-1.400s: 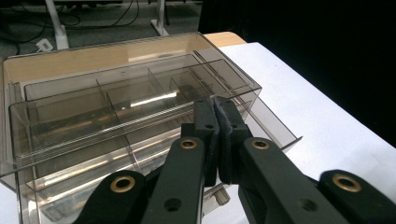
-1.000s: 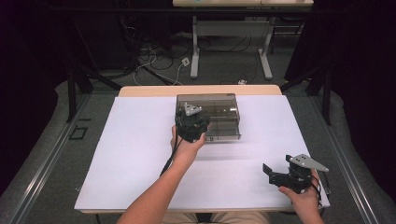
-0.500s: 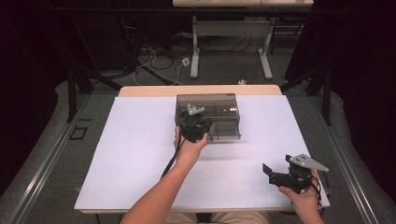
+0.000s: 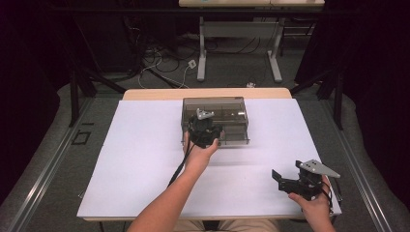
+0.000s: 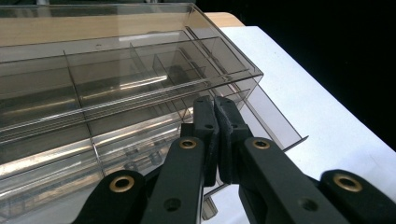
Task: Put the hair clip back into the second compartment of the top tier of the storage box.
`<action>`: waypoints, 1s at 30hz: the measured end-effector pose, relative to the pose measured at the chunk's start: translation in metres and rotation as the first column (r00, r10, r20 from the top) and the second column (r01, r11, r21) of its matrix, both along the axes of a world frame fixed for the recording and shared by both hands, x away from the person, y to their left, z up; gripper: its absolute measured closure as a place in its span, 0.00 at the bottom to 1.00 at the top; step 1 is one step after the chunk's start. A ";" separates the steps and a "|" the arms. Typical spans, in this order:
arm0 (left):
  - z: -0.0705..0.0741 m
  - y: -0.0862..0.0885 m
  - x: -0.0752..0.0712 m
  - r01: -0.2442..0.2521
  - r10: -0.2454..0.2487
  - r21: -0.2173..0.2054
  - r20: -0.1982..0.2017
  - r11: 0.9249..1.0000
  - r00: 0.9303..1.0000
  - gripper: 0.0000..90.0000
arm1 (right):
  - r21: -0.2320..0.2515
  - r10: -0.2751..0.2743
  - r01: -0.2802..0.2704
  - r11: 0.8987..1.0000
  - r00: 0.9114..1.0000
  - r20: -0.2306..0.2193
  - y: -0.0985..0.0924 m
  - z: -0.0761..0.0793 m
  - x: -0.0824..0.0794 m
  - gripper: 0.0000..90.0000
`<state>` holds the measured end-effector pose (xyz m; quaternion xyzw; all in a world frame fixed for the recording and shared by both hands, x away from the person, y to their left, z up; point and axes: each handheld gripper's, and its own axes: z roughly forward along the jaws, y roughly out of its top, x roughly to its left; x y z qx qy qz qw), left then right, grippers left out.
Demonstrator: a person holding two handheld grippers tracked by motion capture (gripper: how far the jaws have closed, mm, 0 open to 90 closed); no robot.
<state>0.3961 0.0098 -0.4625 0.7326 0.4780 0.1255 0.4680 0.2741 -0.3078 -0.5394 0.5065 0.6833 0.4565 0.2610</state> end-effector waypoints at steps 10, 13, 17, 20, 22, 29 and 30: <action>-0.001 0.001 0.002 -0.012 0.012 0.009 -0.004 1.000 1.000 0.96 | -0.001 0.008 -0.008 1.000 1.000 0.001 0.000 0.000 0.001 0.01; -0.001 0.001 0.002 -0.015 0.015 0.022 0.002 1.000 1.000 0.94 | -0.002 0.005 -0.005 1.000 1.000 -0.002 0.000 0.000 0.000 0.00; 0.000 0.001 0.001 -0.020 0.020 0.036 0.015 0.999 1.000 0.88 | -0.003 0.004 -0.004 1.000 1.000 0.000 0.000 0.000 0.000 0.00; 0.000 0.002 0.002 -0.028 0.028 0.046 0.013 0.999 1.000 0.82 | -0.003 0.004 -0.004 1.000 1.000 0.001 0.000 0.000 0.000 0.00; 0.000 0.004 0.002 -0.038 0.037 0.051 0.014 0.998 0.999 0.79 | -0.003 0.005 -0.005 1.000 1.000 0.002 0.000 0.000 0.000 0.00; 0.002 0.009 0.003 -0.065 0.064 0.047 0.014 0.997 0.998 0.71 | -0.004 0.005 -0.005 1.000 1.000 0.002 0.000 0.000 0.000 0.00; 0.003 0.010 0.003 -0.067 0.066 0.050 0.018 0.997 0.998 0.70 | -0.004 0.008 -0.008 1.000 1.000 0.001 0.000 0.000 0.000 0.00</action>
